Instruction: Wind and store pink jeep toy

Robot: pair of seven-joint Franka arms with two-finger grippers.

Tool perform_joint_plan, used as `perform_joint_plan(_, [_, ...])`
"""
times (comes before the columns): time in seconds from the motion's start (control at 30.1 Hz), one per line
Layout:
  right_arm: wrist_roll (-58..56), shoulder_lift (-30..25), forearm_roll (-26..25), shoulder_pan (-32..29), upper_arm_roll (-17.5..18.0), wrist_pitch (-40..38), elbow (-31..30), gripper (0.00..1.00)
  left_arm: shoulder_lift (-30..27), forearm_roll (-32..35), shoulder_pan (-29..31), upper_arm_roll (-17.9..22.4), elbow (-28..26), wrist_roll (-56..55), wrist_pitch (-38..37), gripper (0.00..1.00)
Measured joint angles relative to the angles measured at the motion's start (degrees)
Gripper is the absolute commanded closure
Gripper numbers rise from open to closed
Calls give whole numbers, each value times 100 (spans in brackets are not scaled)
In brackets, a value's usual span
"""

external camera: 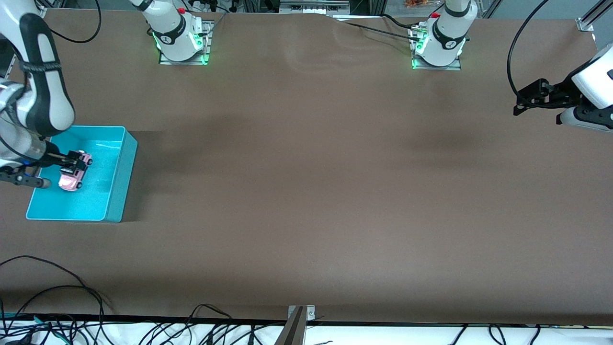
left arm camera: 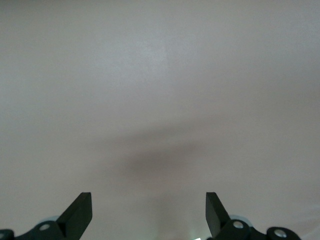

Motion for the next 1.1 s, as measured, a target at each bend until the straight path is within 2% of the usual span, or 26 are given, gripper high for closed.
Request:
perform_joint_plan(0.2, [-2, 303, -53, 16, 19, 42, -1, 100, 0, 0, 0, 0, 0, 0, 0, 0])
perform_joint_plan(0.53, [-1, 336, -57, 14, 7, -3, -201, 100, 0, 0, 0, 0, 0, 0, 0, 0])
perform_joint_plan(0.57, [-1, 338, -57, 12, -1, -4, -240, 94, 0, 0, 0, 0, 0, 0, 0, 0])
perform_joint_plan(0.66, [-1, 370, -58, 4, -18, -5, -353, 63, 0, 0, 0, 0, 0, 0, 0, 0])
perform_joint_plan(0.76, [0, 456, -59, 4, -29, -3, -422, 41, 1, 0, 0, 0, 0, 0, 0, 0])
perform_joint_plan(0.86, [0, 575, -63, 4, -42, 3, -435, 27, 1, 0, 0, 0, 0, 0, 0, 0])
perform_joint_plan(0.96, [1, 653, -64, 1, -49, 10, -435, 0, 1, 0, 0, 0, 0, 0, 0, 0])
perform_joint_plan(1.1, [1, 693, -64, -2, -56, 21, -434, 0, 1, 0, 0, 0, 0, 0, 0, 0])
